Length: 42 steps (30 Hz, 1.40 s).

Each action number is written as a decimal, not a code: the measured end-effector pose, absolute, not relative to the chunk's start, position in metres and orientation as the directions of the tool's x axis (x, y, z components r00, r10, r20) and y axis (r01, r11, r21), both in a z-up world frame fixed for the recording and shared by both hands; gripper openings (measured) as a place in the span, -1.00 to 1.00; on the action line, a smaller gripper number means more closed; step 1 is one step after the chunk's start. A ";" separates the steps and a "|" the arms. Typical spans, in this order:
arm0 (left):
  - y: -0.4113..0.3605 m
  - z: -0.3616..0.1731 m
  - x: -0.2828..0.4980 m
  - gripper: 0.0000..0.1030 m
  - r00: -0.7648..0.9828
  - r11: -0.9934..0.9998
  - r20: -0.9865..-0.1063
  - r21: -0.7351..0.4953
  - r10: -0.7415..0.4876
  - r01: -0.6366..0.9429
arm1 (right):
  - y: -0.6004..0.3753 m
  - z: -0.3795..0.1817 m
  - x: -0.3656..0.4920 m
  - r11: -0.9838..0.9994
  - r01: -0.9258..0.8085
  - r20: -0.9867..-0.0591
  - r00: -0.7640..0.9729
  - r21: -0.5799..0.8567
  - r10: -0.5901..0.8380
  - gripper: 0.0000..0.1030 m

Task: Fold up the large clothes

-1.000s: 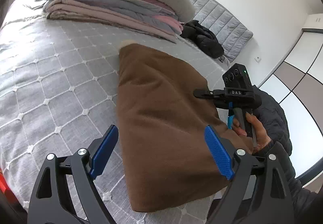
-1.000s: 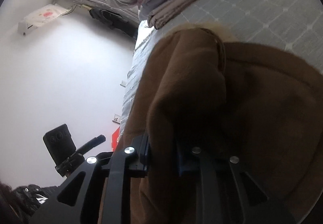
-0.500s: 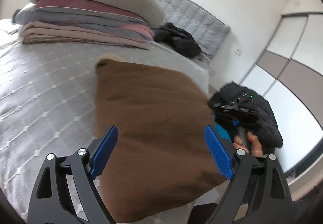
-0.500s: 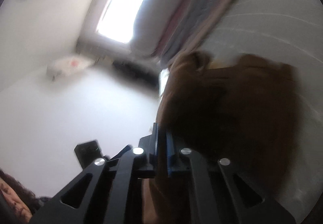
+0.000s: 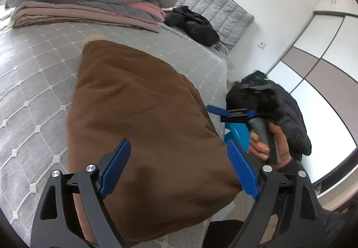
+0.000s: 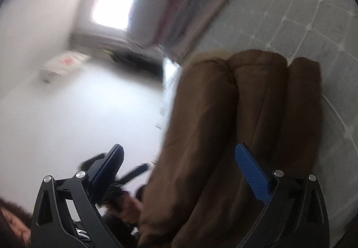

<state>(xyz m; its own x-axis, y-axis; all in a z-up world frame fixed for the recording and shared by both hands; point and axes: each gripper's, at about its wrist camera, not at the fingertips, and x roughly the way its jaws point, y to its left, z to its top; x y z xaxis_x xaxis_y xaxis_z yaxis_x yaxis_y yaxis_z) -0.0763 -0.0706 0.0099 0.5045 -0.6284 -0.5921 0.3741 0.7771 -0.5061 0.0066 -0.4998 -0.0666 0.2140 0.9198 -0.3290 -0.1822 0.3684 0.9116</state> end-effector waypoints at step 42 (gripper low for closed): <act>-0.198 -0.037 -0.039 0.70 0.349 0.685 -0.644 -0.392 -0.681 0.614 | -0.468 -0.035 0.024 0.376 -0.261 -0.325 0.220 0.889 0.920 -0.98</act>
